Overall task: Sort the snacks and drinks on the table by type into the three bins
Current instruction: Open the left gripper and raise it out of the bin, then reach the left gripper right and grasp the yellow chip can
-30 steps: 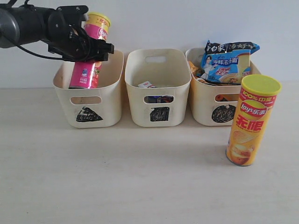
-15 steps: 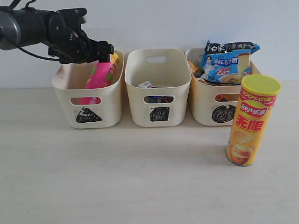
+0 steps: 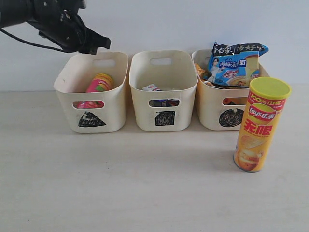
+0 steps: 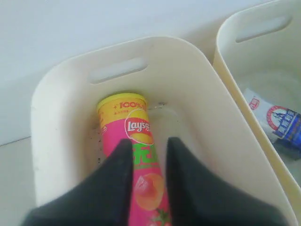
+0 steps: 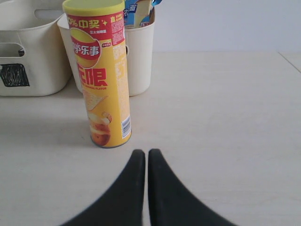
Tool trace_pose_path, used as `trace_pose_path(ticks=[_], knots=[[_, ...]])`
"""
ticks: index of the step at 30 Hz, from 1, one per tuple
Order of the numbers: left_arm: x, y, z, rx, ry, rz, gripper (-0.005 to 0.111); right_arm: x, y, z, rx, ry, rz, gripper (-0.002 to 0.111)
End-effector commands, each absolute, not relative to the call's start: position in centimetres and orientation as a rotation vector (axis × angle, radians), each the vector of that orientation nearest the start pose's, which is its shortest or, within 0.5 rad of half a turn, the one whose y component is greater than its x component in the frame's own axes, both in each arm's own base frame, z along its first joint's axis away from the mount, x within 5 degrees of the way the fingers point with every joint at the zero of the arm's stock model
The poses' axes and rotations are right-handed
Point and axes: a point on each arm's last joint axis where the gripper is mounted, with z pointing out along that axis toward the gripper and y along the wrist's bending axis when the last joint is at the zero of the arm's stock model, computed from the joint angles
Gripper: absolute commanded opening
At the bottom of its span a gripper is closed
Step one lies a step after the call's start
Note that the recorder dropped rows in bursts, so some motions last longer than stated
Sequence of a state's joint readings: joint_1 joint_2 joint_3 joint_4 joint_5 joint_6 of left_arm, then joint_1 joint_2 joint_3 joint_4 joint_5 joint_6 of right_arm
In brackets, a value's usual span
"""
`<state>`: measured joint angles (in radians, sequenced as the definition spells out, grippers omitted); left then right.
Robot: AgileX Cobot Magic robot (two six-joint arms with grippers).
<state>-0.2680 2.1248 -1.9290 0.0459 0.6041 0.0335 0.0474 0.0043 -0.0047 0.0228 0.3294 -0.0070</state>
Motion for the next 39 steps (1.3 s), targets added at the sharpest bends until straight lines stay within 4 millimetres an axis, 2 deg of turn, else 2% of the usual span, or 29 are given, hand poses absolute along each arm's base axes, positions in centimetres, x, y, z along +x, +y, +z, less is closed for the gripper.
trace_pose_path(ticks=[1, 5, 12, 24, 27, 28, 32, 36, 39], knots=[[46.8, -12.6, 30.2, 0.464, 2.293, -0.03, 0.004, 5.4, 0.3, 18.4, -0.033, 1.805, 0.039, 0.0], [45.6, -12.3, 30.8, 0.469, 2.335, -0.029, 0.004, 5.4, 0.3, 18.4, -0.033, 1.805, 0.039, 0.0], [42.5, -11.6, 30.2, 0.482, 2.347, -0.043, 0.004, 5.4, 0.3, 18.4, -0.033, 1.805, 0.039, 0.0], [34.2, -13.1, 30.3, 0.619, 2.045, -0.096, 0.004, 5.4, 0.3, 18.4, -0.033, 1.805, 0.039, 0.0], [32.6, -14.2, 29.7, 0.648, 1.983, -0.124, 0.004, 5.4, 0.3, 18.4, -0.033, 1.805, 0.039, 0.0], [31.6, -15.3, 29.3, 0.677, 1.946, -0.148, 0.004, 5.4, 0.3, 18.4, -0.033, 1.805, 0.039, 0.0], [30.0, -17.4, 27.9, 0.728, 1.866, -0.198, 0.004, 5.4, 0.3, 18.4, -0.033, 1.805, 0.039, 0.0], [26.8, -20.9, 26.7, 0.79, 1.65, -0.297, 0.004, 5.4, 0.3, 18.4, -0.033, 1.805, 0.039, 0.0], [25.1, -22.6, 25.7, 0.902, 1.506, -0.323, 0.004, 5.4, 0.3, 18.4, -0.033, 1.805, 0.039, 0.0]])
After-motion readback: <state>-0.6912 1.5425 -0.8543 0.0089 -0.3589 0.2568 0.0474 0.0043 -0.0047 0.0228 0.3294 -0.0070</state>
